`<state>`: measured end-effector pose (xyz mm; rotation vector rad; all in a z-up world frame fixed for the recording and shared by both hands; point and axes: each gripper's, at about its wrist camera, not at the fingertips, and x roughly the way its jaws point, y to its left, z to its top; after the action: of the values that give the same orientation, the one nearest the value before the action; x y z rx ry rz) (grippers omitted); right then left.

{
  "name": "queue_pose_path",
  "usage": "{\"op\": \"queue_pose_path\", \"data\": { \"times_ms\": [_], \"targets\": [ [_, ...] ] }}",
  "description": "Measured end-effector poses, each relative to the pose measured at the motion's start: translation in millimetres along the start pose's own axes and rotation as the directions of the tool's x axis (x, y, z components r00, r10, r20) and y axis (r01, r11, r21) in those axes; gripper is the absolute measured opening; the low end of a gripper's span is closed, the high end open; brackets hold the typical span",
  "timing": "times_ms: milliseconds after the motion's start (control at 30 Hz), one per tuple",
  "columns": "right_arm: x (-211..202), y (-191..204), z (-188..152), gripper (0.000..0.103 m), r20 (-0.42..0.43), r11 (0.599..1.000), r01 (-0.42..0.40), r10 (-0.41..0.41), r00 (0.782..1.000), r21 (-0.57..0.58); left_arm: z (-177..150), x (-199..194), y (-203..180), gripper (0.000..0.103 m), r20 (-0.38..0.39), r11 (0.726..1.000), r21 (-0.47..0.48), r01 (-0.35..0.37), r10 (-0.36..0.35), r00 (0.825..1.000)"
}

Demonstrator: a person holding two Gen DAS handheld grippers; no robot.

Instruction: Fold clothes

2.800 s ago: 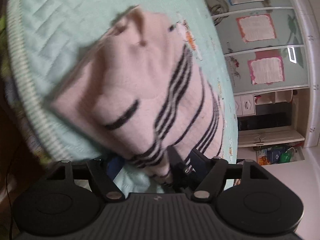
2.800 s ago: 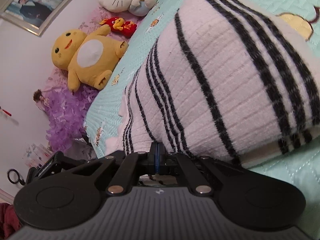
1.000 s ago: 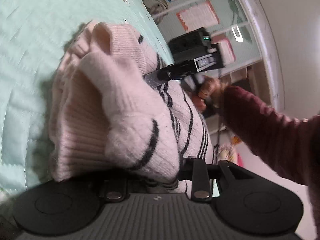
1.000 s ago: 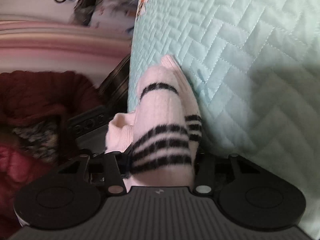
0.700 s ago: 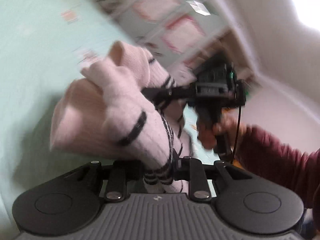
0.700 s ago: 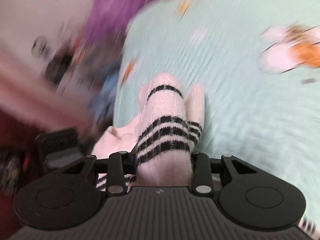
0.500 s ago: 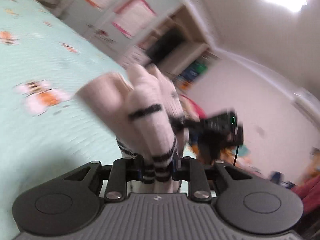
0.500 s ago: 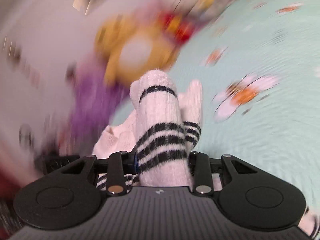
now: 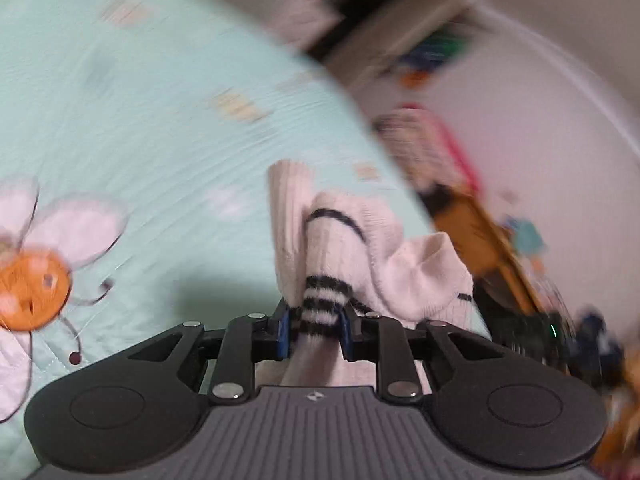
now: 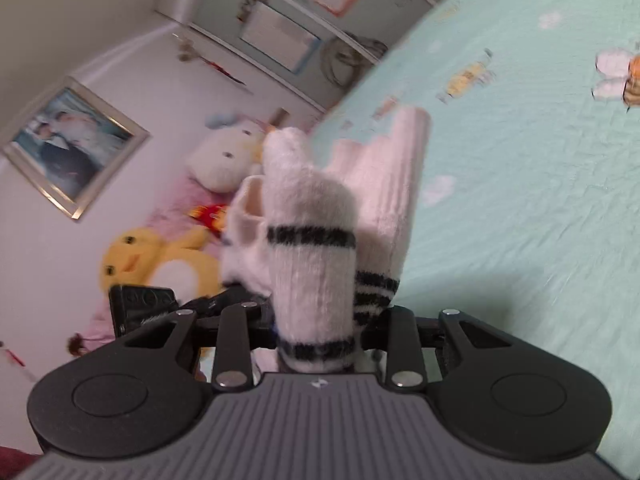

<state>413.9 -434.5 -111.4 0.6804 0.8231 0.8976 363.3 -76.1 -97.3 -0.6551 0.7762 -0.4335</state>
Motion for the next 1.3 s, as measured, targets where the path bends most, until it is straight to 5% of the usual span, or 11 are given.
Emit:
{"op": "queue_pose_path", "data": {
  "times_ms": [67,167,333,433,500,667,867,1033,1067,1167,1300],
  "targets": [
    [35,-33,2,0.033,-0.055,0.997,0.063,-0.061,0.997,0.034,8,39,33,0.024,-0.034,0.992,-0.084,-0.098,0.095,0.995],
    [52,-55,-3,0.038,-0.075,0.995,0.069,-0.064,0.995,0.067,12,48,47,0.038,-0.009,0.992,-0.105,-0.070,0.070,0.998],
    [31,-45,-10,0.057,-0.013,0.997,0.064,-0.063,0.998,0.043,14,26,34,0.045,0.053,0.990,-0.023,-0.140,0.141,0.989],
    [19,-40,-15,0.058,0.056,0.995,0.086,-0.089,0.994,0.050,19,9,11,0.053,0.151,0.988,0.073,-0.137,0.124,0.981],
    [28,-41,-10,0.058,0.059,0.994,0.108,-0.109,0.992,0.024,24,17,9,0.056,0.140,0.985,0.101,-0.138,0.123,0.983],
    [28,-27,-6,0.050,0.089,0.970,0.228,-0.221,0.971,-0.083,18,33,15,0.053,0.064,0.976,0.160,-0.145,0.137,0.989],
    [20,-15,-11,0.050,0.154,0.908,0.380,-0.356,0.922,-0.178,10,30,-2,0.043,0.116,0.950,0.268,-0.162,0.135,0.984],
    [24,-29,-7,0.044,0.111,0.952,0.279,-0.266,0.958,-0.127,15,45,-2,0.043,0.057,0.945,0.297,-0.139,0.128,0.990],
    [23,-30,-7,0.033,0.115,0.953,0.275,-0.261,0.958,-0.129,16,47,1,0.043,0.043,0.949,0.288,-0.128,0.121,0.992],
    [21,-29,-6,0.017,0.129,0.950,0.272,-0.254,0.959,-0.151,20,49,17,0.015,0.033,0.969,0.213,-0.128,0.124,0.992],
    [13,-8,-9,0.013,0.172,0.921,0.297,-0.260,0.950,-0.250,16,23,10,0.010,0.154,0.968,0.223,-0.110,0.077,0.985]
  ]
}}
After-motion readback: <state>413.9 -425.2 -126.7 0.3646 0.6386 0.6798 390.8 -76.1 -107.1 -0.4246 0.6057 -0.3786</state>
